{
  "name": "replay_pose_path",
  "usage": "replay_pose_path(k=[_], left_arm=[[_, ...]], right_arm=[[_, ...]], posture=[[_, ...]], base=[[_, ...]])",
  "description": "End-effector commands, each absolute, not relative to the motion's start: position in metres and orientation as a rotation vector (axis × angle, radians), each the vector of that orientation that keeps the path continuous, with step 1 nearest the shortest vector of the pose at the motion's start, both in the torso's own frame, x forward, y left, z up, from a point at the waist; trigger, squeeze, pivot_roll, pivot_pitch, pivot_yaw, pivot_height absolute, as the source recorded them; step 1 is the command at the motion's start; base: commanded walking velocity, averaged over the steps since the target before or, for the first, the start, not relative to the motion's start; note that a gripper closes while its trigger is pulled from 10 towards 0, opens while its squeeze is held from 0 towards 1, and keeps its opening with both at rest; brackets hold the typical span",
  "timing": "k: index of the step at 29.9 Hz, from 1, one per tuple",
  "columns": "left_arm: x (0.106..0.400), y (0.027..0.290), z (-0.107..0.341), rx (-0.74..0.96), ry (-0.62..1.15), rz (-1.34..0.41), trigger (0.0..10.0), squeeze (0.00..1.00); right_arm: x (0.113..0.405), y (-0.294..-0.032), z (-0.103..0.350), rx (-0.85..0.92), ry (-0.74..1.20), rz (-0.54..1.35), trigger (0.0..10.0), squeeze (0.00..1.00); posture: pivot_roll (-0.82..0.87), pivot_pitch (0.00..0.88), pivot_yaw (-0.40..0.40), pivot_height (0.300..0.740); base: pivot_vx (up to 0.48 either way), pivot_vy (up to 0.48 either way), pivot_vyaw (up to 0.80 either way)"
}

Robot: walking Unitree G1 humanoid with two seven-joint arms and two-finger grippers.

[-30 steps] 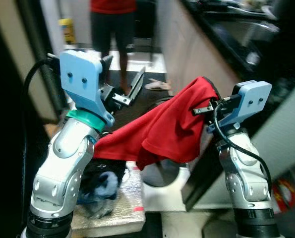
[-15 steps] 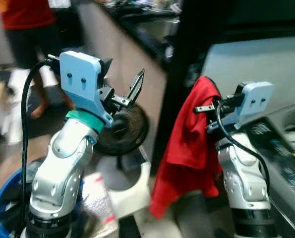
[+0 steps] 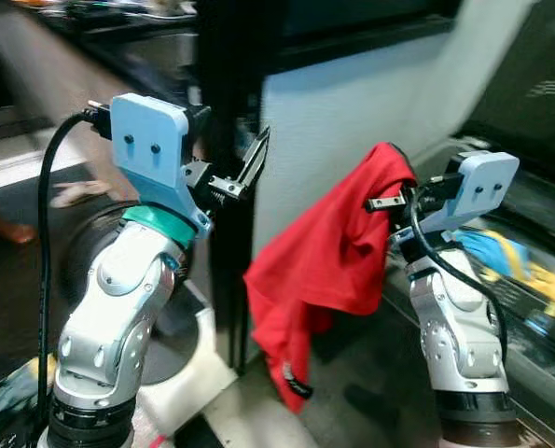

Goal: Clothes washing

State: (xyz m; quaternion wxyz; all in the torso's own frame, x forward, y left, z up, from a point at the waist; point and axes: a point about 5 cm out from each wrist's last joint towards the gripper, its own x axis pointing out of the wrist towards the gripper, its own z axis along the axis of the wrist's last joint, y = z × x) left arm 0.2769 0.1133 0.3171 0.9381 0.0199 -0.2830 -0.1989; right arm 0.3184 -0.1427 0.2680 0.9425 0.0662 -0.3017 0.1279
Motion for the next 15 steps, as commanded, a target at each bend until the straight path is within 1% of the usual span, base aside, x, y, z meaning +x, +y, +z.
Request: replay_pose_path(k=[1, 15], left_arm=[[0.2777, 0.1119, 0.3149, 0.043, -0.563, -0.41, 10.0, 0.0], [0.2784, 0.1132, 0.3145, 0.037, -0.56, -0.4, 10.0, 0.0]], right_arm=[[0.3169, -0.1438, 0.2731, 0.146, -0.64, 0.259, 10.0, 0.0], [0.3175, -0.1432, 0.273, 0.149, -0.637, 0.267, 10.0, 0.0]], posture=[[0.07, 0.027, 0.004, 0.74], [0.07, 0.022, 0.001, 0.74]], base=[[0.0, 0.0, -0.79], [0.0, 0.0, -0.79]])
